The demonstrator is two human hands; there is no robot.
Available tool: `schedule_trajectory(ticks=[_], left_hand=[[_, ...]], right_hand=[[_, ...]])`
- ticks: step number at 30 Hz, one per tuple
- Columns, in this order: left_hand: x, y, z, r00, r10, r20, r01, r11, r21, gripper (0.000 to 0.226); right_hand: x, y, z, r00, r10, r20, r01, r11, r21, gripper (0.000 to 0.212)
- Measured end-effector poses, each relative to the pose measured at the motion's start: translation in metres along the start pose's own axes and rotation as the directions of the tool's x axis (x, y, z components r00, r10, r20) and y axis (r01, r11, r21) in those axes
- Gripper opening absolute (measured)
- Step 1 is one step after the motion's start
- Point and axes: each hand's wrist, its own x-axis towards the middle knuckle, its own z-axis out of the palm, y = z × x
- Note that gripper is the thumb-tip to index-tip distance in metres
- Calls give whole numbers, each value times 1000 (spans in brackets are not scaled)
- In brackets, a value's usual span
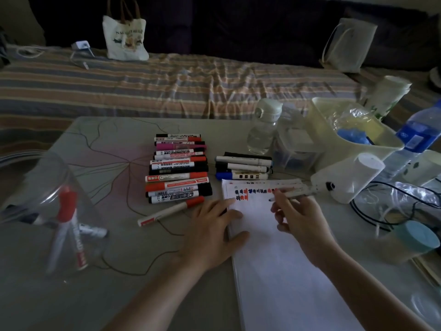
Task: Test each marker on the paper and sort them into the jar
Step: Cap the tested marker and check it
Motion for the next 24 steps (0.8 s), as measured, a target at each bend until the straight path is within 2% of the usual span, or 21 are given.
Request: schedule_trajectory(ticks=[6, 12, 17, 24], left_hand=[[2, -2, 4, 999, -6, -44, 4, 999, -52, 45], [4, -3, 6, 997, 5, -83, -10, 998, -59, 46], [4, -2, 6, 997, 7, -83, -10, 999, -36, 49], [4, 0, 4, 997, -5, -71, 2, 999, -39, 50]], right_hand=[[51, 0, 15, 983, -183, 25, 183, 941, -285, 26], [63, 32, 20, 979, -186, -83, 139, 909, -393, 32], [60, 38, 19, 955, -269, -123, 206, 903, -377, 14], [63, 41, 20, 957, -281, -71, 226, 879, -420, 20]])
